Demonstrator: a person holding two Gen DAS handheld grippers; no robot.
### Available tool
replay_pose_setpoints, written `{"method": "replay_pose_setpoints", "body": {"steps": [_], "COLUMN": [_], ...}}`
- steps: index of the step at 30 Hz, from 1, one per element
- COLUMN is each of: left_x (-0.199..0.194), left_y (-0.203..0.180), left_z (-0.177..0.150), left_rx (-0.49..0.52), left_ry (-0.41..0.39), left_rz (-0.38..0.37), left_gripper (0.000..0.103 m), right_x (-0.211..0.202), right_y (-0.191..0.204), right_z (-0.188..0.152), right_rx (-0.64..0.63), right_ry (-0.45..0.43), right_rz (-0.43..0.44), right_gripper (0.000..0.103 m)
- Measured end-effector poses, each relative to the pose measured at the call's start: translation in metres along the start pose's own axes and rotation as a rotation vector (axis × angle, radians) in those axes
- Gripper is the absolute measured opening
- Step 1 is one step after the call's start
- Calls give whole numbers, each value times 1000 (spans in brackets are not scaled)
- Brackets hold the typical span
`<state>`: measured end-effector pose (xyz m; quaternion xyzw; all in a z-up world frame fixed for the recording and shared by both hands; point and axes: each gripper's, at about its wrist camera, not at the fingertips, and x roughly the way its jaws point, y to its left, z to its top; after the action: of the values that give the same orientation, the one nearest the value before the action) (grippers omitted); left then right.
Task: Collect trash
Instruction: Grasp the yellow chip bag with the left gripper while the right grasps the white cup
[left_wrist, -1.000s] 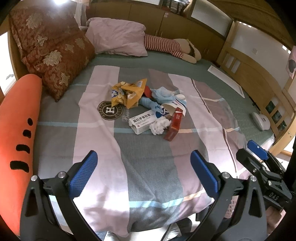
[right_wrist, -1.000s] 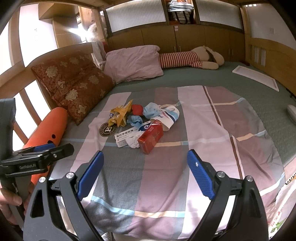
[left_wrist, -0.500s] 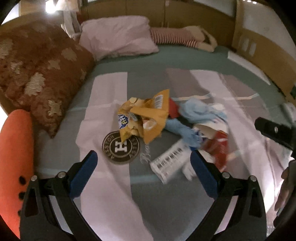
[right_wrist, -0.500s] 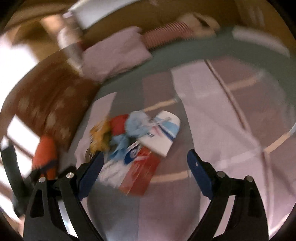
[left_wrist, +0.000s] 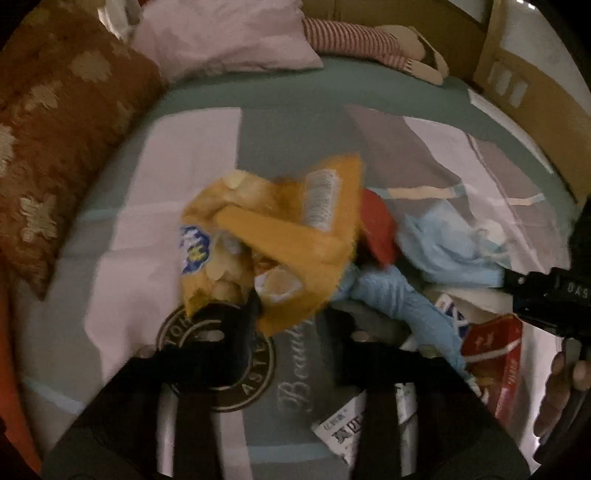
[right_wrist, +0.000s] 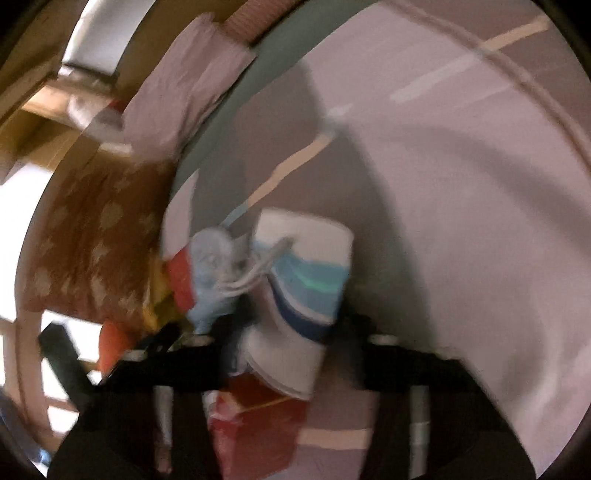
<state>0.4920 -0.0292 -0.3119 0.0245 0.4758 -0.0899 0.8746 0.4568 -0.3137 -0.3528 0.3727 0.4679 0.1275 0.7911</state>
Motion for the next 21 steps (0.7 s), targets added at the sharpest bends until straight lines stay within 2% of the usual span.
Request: {"method": "replay_pose_setpoints", "body": {"steps": [3, 5, 8, 10, 15, 18, 21], "left_x": [-23, -43, -94, -136, -220, -247, -252], "left_y": [6, 8, 6, 4, -7, -18, -21], "left_z": [-3, -6, -15, -23, -59, -90, -131], "left_rx": [1, -10, -13, -22, -71, -76, -98], "left_ry": [-43, -71, -122, -175, -271, -308, -309], "left_rz": [-12, -27, -70, -95, -186, -200, -182], "left_gripper": [29, 29, 29, 29, 29, 29, 29], "right_x": [-23, -46, -95, -127, -203, -231, -237], "right_y": [18, 30, 62, 81, 108, 104, 92], "right_z": [-2, -4, -19, -33, -95, -137, -169], "right_rx": [-75, -109, -257, -332, -458, -522, -524], "right_ry": [-48, -89, -189, -248, -385, -454, -465], "right_rz": [-17, -43, -121, -136, -149, -191, -220], "right_gripper": [21, 21, 21, 21, 21, 21, 21]}}
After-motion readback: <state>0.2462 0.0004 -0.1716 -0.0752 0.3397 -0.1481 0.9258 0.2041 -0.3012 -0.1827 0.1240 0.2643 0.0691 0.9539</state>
